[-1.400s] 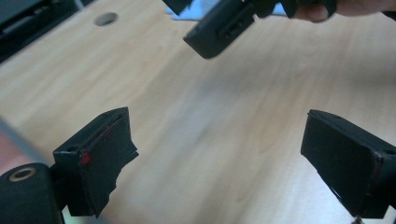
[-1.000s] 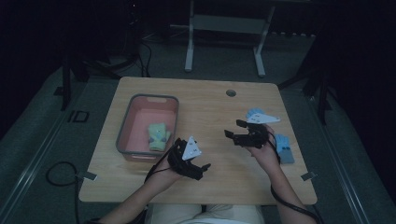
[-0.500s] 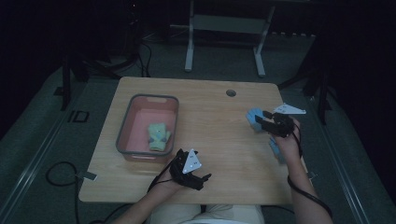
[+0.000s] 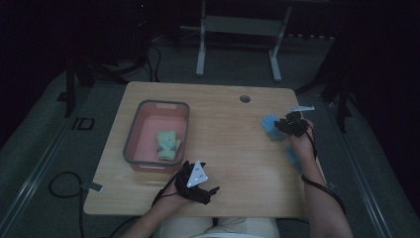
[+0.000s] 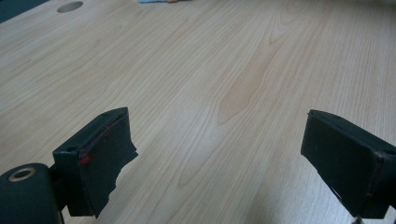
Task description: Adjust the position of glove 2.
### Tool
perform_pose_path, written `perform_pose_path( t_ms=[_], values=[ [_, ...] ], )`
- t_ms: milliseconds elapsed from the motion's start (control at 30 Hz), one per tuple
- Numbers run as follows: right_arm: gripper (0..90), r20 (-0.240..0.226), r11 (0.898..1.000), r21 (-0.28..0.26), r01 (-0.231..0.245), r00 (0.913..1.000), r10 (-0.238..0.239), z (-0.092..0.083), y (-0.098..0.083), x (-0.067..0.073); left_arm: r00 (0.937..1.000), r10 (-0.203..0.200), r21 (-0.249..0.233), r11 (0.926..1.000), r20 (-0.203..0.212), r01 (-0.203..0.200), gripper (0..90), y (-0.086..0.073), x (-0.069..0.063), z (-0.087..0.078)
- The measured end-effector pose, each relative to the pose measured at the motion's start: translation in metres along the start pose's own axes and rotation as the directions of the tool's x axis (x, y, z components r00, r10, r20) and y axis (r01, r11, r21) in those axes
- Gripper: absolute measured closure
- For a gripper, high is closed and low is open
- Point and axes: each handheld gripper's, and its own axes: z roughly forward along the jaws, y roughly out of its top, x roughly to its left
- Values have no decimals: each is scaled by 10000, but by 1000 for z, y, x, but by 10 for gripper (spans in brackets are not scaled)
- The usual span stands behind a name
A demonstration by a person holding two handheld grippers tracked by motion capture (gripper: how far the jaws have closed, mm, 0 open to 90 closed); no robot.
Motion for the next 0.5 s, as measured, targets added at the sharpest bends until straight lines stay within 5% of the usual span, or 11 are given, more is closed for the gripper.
perform_pose_path(
  t_ms=[400, 500],
  values=[
    [600, 224, 9943, 963, 468, 9985, -491, 34, -8, 5, 9996, -189, 263, 9995, 215, 183, 87, -7, 2, 3],
    [626, 307, 9958, 894, 193, 9993, -221, 37, -10, 7, 9995, -108, 303, 9995, 290, 100, 87, -8, 0, 6]
  ],
)
